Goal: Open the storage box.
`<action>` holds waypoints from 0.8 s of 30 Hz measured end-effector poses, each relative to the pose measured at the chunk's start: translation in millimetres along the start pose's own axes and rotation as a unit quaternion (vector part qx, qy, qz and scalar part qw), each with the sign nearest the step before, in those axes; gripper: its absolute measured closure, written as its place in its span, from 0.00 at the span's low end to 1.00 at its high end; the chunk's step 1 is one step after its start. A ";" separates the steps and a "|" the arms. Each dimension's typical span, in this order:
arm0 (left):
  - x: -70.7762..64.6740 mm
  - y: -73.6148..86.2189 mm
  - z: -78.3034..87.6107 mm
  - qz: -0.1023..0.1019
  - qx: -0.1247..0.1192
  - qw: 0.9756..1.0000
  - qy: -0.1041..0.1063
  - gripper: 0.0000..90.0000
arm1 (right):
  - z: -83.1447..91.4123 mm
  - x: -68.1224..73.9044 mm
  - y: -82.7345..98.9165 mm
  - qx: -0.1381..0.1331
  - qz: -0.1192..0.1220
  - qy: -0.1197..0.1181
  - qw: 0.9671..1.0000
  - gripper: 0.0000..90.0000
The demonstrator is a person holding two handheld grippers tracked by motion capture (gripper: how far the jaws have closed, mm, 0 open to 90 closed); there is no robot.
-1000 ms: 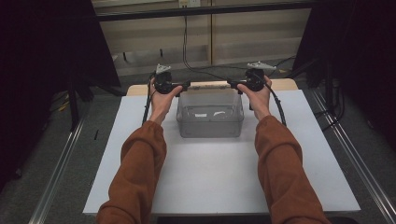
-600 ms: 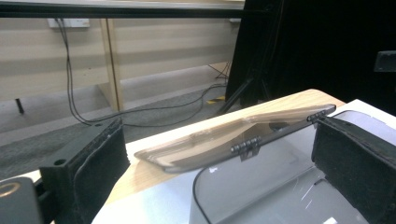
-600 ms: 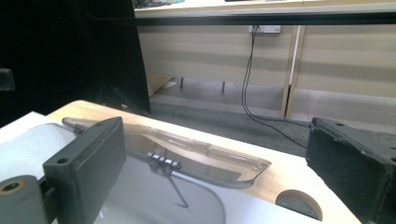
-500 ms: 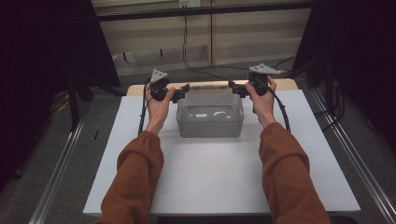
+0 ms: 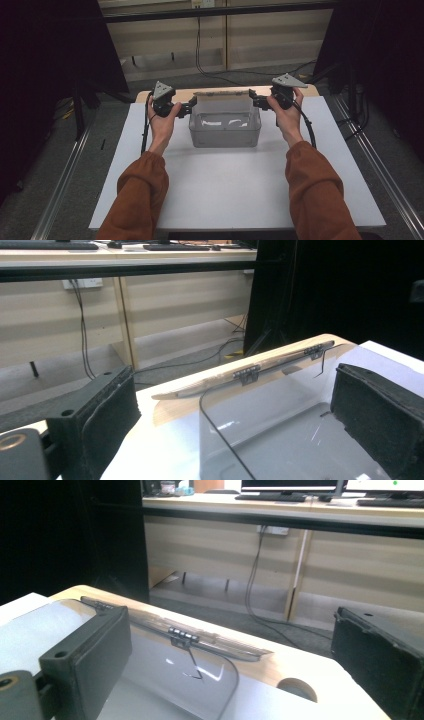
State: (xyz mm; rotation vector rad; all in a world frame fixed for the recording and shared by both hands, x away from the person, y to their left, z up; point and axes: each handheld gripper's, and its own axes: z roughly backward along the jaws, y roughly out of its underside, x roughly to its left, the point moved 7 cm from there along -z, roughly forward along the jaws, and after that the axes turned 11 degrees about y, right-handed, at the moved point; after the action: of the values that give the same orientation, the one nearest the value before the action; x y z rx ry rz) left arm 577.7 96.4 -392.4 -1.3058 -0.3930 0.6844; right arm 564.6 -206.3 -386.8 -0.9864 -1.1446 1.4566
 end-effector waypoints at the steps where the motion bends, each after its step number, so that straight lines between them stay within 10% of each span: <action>1: -0.6 -0.4 1.5 -0.001 -0.002 1.000 -0.002 0.05 | 2.6 -0.2 -0.9 -0.002 -0.003 -0.001 1.000 0.03; 24: -30.6 7.6 53.7 -0.014 -0.048 0.999 0.014 0.06 | 61.5 -4.1 21.2 -0.017 0.007 0.002 1.000 0.01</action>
State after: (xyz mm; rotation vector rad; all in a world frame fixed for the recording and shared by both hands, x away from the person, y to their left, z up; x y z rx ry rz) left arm 519.5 117.1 -383.7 -1.3959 -0.4246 0.6297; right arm 501.6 -221.6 -393.9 -1.0227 -1.1658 1.4502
